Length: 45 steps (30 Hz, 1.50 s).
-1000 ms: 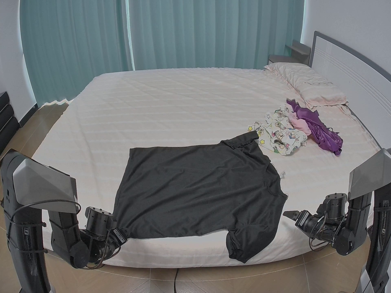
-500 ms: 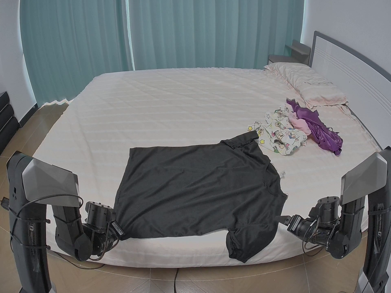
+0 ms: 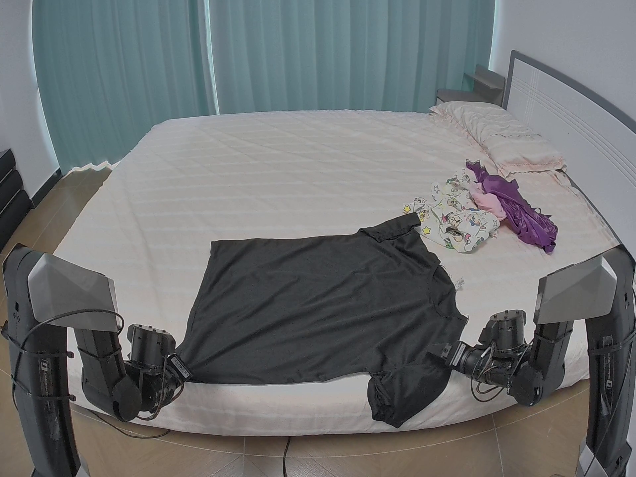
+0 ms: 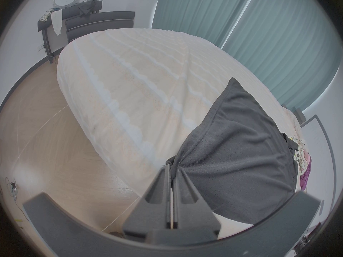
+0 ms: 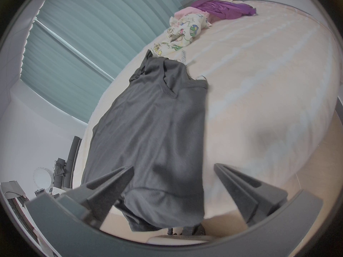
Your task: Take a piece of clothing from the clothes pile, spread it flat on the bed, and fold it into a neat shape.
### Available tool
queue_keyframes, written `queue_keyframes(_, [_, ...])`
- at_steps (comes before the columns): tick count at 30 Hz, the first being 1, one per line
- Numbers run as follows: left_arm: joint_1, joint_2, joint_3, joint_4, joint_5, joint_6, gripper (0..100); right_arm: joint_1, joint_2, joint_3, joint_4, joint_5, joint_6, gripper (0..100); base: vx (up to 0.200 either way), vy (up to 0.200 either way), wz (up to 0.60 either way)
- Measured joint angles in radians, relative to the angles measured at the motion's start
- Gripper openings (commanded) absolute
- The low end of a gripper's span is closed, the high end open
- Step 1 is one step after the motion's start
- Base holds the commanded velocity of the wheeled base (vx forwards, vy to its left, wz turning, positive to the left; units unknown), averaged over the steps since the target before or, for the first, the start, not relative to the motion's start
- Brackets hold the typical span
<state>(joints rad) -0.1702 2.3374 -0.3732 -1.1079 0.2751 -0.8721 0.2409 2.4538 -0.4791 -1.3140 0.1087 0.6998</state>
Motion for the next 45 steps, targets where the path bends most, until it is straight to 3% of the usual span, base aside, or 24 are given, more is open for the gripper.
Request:
queue_keyframes(5, [0.002, -0.001, 0.002, -0.001, -0.001, 0.0, 0, -0.012, 0.016, -0.082, 0.015, -0.028, -0.004, 0, 0.0, 0.0, 0.0])
queue_keyframes(10, [0.003, 0.002, 0.003, -0.001, -0.001, -0.001, 0, -0.053, 0.011, -0.134, 0.02, -0.035, -0.067, 0, 0.0, 0.0, 0.0])
queue_keyframes(15, [0.004, 0.008, 0.003, -0.002, -0.025, -0.002, 0, -0.085, -0.003, -0.189, 0.044, -0.027, -0.165, 0, 0.0, 0.0, 0.0])
queue_keyframes(24, [0.011, 0.01, 0.011, -0.009, -0.048, -0.003, 0, -0.093, -0.014, -0.337, 0.16, 0.009, -0.234, 0, 0.0, 0.0, 0.0])
queue_keyframes(25, [0.011, 0.01, 0.011, -0.009, -0.048, -0.003, 0, -0.093, -0.012, -0.349, 0.17, 0.014, -0.244, 100, 0.0, 0.0, 0.0])
queue_keyframes(34, [0.012, 0.011, 0.011, -0.009, -0.049, -0.002, 0, -0.12, -0.007, -0.359, 0.17, 0.018, -0.229, 100, 0.0, 0.0, 0.0])
queue_keyframes(45, [0.012, 0.013, 0.011, -0.008, -0.048, 0.0, 0, -0.16, -0.098, -0.241, 0.171, 0.039, -0.017, 100, 0.0, 0.0, 0.0])
